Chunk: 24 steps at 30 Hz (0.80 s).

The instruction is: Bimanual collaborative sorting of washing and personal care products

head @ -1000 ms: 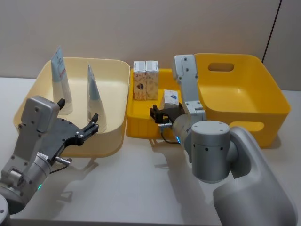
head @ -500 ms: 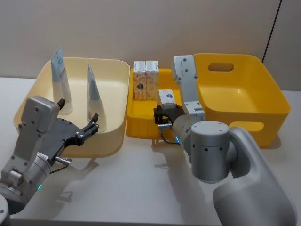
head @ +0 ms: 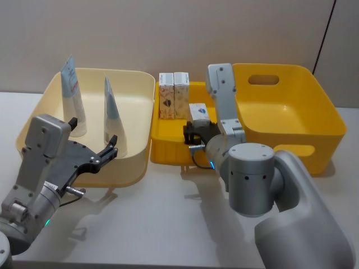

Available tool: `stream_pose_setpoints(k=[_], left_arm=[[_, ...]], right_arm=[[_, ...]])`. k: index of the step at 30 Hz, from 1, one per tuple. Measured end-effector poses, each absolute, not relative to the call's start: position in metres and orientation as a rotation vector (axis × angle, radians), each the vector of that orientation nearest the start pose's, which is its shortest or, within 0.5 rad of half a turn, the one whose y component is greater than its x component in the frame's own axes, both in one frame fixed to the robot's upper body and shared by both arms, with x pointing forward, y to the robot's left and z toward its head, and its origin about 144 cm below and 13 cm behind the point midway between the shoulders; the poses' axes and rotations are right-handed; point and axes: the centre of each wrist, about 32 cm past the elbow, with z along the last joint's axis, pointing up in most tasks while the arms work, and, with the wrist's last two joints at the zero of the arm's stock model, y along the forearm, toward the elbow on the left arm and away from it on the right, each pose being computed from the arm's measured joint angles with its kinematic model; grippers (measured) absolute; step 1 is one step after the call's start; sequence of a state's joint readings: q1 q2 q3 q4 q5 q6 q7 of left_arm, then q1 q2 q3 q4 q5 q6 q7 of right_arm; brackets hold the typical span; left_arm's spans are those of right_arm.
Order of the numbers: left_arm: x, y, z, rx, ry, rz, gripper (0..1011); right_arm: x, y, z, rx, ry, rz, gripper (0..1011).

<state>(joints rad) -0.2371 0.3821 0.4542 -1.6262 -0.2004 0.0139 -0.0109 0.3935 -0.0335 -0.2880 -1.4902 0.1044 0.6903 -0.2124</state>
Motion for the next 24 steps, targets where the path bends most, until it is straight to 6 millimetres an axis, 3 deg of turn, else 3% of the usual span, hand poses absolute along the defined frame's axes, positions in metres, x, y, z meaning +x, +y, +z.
stream_pose_setpoints(k=[24], left_arm=[[0.492,0.198,1.204,0.061,-0.268,1.124,1002]], right_arm=[[0.540,-0.136,1.300,-0.100,0.016,-1.456,440]])
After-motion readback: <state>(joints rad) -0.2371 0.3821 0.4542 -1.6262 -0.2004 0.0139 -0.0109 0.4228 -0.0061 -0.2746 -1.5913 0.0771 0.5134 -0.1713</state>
